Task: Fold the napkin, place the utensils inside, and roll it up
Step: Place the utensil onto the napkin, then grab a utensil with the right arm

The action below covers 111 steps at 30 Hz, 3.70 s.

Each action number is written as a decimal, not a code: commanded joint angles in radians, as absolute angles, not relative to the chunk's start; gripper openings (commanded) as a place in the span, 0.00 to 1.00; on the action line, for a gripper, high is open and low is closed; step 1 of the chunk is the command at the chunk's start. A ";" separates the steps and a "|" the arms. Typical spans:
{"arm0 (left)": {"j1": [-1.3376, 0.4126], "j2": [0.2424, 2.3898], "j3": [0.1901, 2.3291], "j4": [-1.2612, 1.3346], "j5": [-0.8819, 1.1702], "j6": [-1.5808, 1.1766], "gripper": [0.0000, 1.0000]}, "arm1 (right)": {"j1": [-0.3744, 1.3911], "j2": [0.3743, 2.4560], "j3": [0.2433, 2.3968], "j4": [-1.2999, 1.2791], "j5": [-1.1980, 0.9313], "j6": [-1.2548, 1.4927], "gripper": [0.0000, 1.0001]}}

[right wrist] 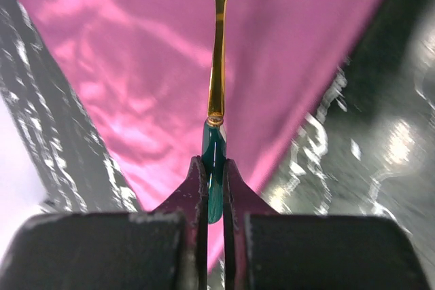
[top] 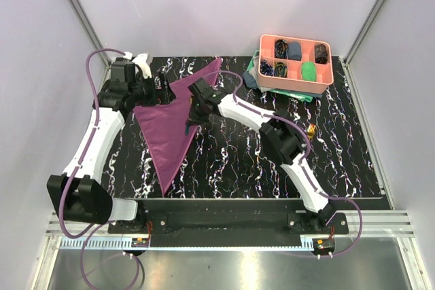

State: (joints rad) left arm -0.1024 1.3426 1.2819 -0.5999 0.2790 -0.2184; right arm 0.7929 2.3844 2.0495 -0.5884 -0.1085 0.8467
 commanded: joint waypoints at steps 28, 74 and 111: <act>-0.100 1.298 1.267 -0.548 0.295 -0.229 0.98 | 0.799 2.638 2.457 -0.670 -0.090 0.948 0.36; -0.101 1.158 1.172 -0.426 0.224 -0.267 0.98 | -0.029 1.448 0.868 -0.669 -0.009 0.485 0.68; -0.098 1.170 1.180 -0.434 0.282 -0.279 0.98 | 0.122 1.413 0.811 -0.494 -0.190 0.520 0.00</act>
State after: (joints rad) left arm -0.1024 1.1736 1.1698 -0.4767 0.2504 -0.2844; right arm 0.0261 1.5116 0.7830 -0.5022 -0.1806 0.4946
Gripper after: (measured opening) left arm 0.976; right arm 0.033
